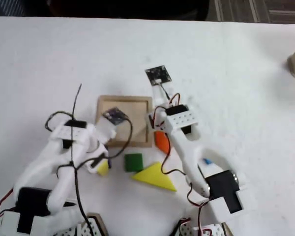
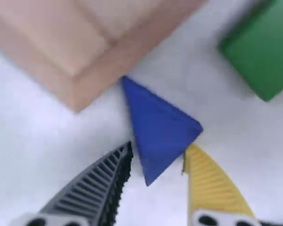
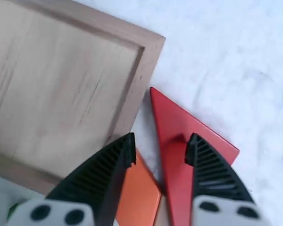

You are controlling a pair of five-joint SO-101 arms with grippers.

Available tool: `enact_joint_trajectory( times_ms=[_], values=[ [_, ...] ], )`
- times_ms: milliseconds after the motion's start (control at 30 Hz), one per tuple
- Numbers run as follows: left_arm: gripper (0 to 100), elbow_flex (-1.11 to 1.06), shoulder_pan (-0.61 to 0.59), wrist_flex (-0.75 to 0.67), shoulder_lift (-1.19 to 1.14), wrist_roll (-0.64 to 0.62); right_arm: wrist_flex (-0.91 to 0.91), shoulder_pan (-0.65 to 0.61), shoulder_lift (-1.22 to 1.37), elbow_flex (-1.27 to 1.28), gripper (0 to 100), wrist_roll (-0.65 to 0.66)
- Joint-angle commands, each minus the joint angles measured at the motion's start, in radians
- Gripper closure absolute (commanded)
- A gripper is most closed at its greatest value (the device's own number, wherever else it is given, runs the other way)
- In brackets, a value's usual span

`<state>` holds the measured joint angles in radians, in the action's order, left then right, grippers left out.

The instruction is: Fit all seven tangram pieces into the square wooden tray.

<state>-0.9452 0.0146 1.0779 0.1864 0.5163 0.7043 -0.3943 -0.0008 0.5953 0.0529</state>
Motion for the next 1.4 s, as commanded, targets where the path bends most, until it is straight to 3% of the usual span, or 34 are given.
enact_joint_trajectory(
  times_ms=[0,167,367,500,633,900,1100,1167,1367],
  values=[
    [74,0.038,-0.090,0.020,-0.002,-0.107,-0.015,0.008,-0.064,-0.008,82.3,0.011],
    [72,0.044,-0.125,0.014,0.001,-0.129,-0.015,0.008,-0.064,-0.008,82.3,0.011],
    [72,0.038,-0.042,0.021,0.108,-0.123,-0.015,0.007,-0.064,-0.008,82.3,0.011],
    [69,0.037,0.024,0.021,0.182,0.008,-0.008,0.008,-0.064,-0.018,82.3,0.011],
    [68,0.038,0.087,0.014,0.170,0.026,-0.008,0.008,-0.064,-0.020,82.3,0.012],
    [68,0.049,0.113,-0.132,0.008,-0.204,-0.008,0.008,-0.064,-0.021,82.3,0.012],
    [69,0.107,0.113,-0.115,-0.048,-0.318,-0.008,0.008,-0.064,-0.021,82.3,0.012],
    [72,0.107,0.113,-0.115,-0.048,-0.321,-0.008,0.008,-0.064,-0.021,82.3,0.012],
    [98,0.103,0.113,-0.106,-0.051,-0.296,-0.008,0.008,-0.064,-0.021,82.3,0.012]
  ],
)
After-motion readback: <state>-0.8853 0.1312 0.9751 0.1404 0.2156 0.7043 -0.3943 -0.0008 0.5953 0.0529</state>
